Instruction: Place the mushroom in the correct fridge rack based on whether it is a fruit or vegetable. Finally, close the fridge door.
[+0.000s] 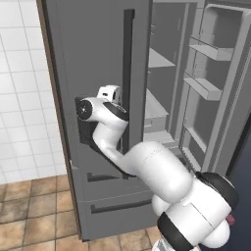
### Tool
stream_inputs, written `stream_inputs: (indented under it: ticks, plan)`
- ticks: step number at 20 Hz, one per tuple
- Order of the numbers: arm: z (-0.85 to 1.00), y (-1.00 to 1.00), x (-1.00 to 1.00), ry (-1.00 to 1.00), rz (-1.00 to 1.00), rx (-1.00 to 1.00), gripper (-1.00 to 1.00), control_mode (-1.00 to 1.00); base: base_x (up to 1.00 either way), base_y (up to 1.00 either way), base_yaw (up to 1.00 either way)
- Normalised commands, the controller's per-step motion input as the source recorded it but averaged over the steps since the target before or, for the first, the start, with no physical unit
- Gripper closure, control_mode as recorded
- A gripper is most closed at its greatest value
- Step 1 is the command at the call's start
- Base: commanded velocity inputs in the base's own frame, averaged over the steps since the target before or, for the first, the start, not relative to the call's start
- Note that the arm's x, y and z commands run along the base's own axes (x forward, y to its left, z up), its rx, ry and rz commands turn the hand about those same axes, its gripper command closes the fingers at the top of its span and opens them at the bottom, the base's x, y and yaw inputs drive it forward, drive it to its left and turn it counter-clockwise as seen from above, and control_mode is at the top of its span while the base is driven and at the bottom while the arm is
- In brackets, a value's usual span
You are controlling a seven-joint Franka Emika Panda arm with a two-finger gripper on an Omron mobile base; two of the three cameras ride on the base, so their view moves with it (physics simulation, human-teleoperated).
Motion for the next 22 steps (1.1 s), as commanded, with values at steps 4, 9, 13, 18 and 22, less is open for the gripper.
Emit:
stream_inputs:
  ticks: [4, 9, 13, 18, 22]
  plan:
    - [0.16, -0.14, 0.39, 0.0, 0.0, 0.0, -1.0, -1.0, 0.0, 0.0, 0.0]
    - [0.03, -0.05, 0.51, 0.0, 0.0, 0.0, -1.0, -1.0, 0.0, 0.0, 0.0]
    - [0.0, -0.07, 0.56, 0.0, 0.01, 0.0, -1.0, -1.0, 0.0, 0.0, 0.0]
    - [0.0, -0.04, 0.54, 0.0, 0.01, 0.0, -1.0, -1.0, 0.0, 0.0, 0.0]
    - [-0.04, -0.01, 0.53, 0.0, 0.0, 0.0, -1.0, -1.0, 0.0, 0.0, 0.0]
